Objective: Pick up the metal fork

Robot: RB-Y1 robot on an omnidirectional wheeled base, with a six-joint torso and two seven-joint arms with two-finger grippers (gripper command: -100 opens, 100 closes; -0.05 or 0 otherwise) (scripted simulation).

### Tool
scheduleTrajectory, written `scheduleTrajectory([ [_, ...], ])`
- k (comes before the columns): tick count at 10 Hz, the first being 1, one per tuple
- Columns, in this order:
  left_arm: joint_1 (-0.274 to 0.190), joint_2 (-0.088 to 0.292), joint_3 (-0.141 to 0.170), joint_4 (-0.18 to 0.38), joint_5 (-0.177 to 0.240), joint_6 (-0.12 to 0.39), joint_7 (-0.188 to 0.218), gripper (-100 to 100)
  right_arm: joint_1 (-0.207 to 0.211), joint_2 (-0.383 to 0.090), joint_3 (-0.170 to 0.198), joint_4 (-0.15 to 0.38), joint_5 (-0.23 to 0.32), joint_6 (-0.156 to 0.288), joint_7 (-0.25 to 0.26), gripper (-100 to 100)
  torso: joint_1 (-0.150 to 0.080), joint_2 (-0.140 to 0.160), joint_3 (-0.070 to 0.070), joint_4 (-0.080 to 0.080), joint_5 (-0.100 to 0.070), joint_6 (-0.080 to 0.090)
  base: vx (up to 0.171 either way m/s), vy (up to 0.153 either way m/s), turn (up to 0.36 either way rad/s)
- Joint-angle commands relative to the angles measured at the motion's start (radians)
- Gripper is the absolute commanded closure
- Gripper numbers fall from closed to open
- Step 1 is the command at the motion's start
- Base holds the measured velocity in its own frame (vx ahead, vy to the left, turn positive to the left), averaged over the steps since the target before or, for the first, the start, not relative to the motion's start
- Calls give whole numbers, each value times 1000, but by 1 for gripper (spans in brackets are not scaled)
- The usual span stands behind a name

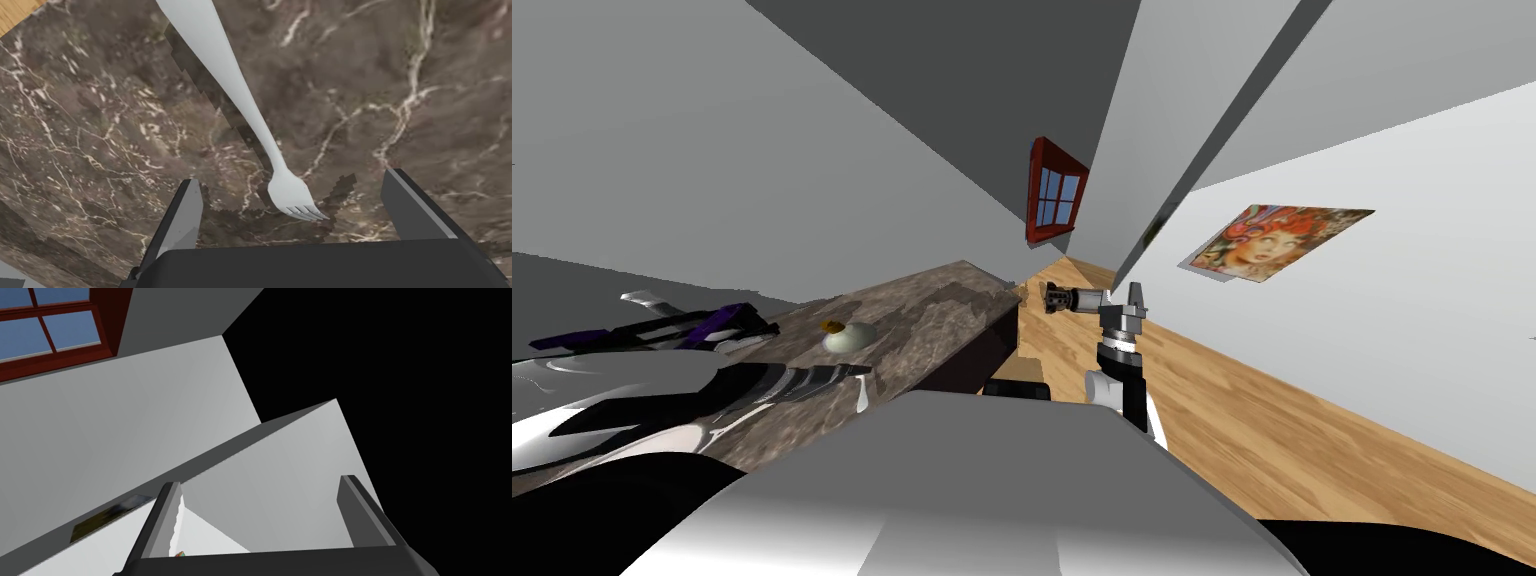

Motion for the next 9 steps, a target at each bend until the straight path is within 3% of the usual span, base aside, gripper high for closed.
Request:
scheduleTrajectory([
  [1,-45,-14,-28,18,-50,-12,37,-100,0,0,0,0,0,0,0,0,0,0,0,0,0,0,39,-14,8],
  [3,-36,-9,-22,14,-38,-8,28,-100,0,0,0,0,0,0,0,0,2,6,4,2,1,0,0,0,0],
  [4,-37,-10,-23,15,-41,-9,31,0,0,0,0,0,0,0,0,0,3,8,4,2,1,0,0,0,0],
  [5,-36,-14,-34,-10,-35,29,56,-100,0,0,0,0,0,0,0,0,3,8,5,2,1,0,-39,26,-262],
  [9,-34,-23,-56,-60,-25,105,108,-100,-1,0,0,0,0,0,0,0,7,15,9,4,2,0,-107,54,-202],
])
